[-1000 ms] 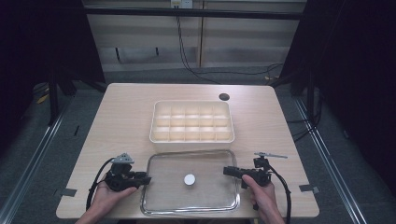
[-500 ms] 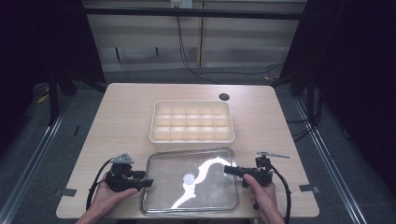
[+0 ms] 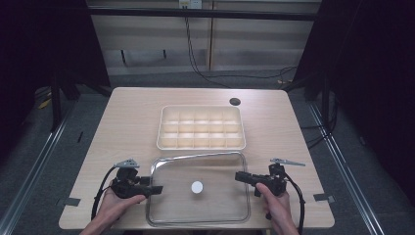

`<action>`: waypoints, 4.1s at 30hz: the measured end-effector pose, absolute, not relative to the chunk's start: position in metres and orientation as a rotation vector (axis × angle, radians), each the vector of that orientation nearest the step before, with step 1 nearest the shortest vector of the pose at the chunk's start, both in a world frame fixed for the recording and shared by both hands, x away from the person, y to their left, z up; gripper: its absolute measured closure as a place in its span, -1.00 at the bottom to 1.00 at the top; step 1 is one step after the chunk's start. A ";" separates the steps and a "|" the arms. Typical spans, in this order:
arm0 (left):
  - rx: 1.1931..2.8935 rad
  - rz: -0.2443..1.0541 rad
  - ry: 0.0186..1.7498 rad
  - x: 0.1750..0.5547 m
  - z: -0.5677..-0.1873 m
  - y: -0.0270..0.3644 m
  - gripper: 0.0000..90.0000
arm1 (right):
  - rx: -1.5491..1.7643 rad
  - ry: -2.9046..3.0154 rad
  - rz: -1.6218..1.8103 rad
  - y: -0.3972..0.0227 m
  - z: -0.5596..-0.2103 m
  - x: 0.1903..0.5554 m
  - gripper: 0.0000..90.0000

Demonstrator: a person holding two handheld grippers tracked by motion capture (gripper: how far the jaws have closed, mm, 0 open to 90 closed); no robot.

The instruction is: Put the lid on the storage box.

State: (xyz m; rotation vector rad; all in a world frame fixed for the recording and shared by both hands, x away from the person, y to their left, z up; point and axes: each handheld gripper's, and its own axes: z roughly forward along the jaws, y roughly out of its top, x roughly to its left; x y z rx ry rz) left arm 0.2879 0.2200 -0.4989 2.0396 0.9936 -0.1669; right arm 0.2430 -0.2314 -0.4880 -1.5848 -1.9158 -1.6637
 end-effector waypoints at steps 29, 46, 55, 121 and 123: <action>1.957 -0.100 0.939 0.281 -0.473 0.228 0.29 | -1.674 -2.003 -1.614 -0.229 -0.483 0.245 0.48; 1.915 -0.092 0.911 0.282 -0.460 0.234 0.47 | -1.678 -2.070 -1.653 -0.226 -0.468 0.245 0.44; 1.914 -0.079 0.906 0.287 -0.451 0.234 0.53 | -1.677 -2.097 -1.650 -0.225 -0.460 0.247 0.45; 1.833 0.071 0.880 0.341 -0.390 0.232 0.53 | -1.666 -2.056 -1.857 -0.228 -0.399 0.311 0.47; 1.829 0.071 0.883 0.342 -0.388 0.231 0.53 | -1.668 -2.055 -1.859 -0.228 -0.397 0.312 0.46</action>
